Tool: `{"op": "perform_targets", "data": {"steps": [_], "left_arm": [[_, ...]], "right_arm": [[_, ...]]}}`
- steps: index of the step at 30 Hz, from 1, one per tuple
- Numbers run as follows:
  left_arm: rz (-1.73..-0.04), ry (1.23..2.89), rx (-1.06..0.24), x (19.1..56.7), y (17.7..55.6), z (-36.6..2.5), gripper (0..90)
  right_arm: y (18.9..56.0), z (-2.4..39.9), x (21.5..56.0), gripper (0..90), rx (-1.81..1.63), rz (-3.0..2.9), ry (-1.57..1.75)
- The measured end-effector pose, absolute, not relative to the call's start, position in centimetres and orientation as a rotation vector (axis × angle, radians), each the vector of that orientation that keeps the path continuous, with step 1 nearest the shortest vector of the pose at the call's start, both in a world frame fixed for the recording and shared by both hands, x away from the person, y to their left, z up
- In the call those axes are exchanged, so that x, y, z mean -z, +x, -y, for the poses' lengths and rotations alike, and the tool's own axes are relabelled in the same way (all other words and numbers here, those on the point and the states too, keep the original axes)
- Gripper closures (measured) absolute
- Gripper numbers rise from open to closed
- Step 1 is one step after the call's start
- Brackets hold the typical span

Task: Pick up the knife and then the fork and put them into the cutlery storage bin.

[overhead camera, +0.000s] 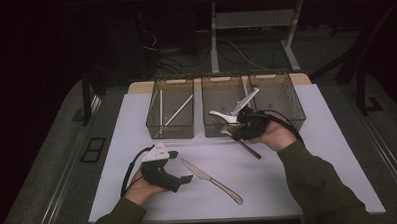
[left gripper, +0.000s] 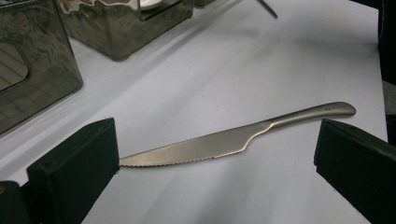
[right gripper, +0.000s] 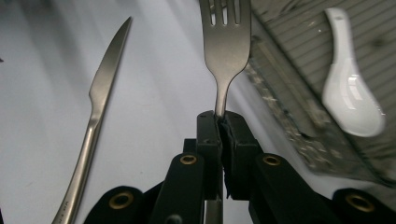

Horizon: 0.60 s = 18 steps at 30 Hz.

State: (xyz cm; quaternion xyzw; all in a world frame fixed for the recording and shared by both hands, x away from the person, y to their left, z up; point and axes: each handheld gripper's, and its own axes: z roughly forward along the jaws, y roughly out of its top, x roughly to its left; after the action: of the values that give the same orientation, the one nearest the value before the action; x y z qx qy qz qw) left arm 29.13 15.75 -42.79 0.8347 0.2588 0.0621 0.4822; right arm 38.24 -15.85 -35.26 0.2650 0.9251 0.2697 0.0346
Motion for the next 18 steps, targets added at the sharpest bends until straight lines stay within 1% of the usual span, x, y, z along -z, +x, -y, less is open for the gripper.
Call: {"op": "perform_targets", "data": {"steps": [18], "left_arm": [[-0.630,2.033,-0.147,42.8,29.2,-15.8,0.0]], "right_arm": [[40.4,21.0,30.8,85.6,-0.891,-2.681,0.982]]}}
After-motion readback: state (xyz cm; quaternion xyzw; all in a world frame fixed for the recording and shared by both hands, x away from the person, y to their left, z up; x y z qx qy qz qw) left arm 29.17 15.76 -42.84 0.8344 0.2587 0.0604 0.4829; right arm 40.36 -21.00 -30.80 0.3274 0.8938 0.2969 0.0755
